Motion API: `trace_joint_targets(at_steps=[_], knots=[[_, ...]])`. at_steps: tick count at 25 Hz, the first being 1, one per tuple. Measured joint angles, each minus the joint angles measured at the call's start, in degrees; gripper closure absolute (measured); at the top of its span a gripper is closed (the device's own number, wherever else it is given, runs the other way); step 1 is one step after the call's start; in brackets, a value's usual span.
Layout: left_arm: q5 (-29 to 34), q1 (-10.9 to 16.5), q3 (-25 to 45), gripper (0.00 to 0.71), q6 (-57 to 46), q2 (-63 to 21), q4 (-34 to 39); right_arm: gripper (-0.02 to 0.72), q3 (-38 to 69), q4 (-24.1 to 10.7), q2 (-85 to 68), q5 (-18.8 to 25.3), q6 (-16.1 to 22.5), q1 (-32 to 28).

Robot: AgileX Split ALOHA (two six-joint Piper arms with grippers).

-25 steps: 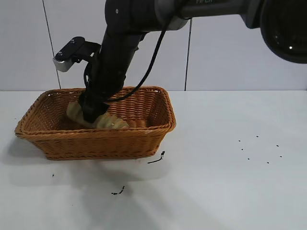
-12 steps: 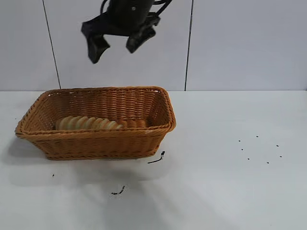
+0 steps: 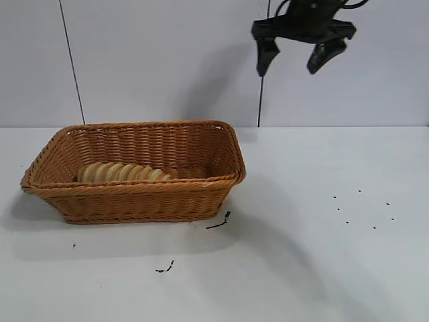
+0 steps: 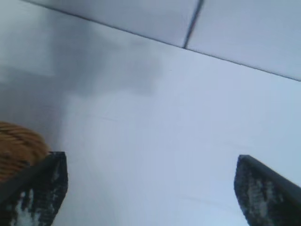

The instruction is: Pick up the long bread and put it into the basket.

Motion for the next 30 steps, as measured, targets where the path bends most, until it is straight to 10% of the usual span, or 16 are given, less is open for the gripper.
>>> trace_joint_targets(at_steps=[15, 30], knots=[[0.0, 0.0, 0.0, 0.014, 0.0, 0.0, 0.0, 0.066, 5.5, -1.0, -10.1, 3.9, -0.9, -0.4], [0.0, 0.0, 0.0, 0.014, 0.0, 0.0, 0.0, 0.066, 61.9, -1.3, -59.9, 3.9, 1.0, -0.4]])
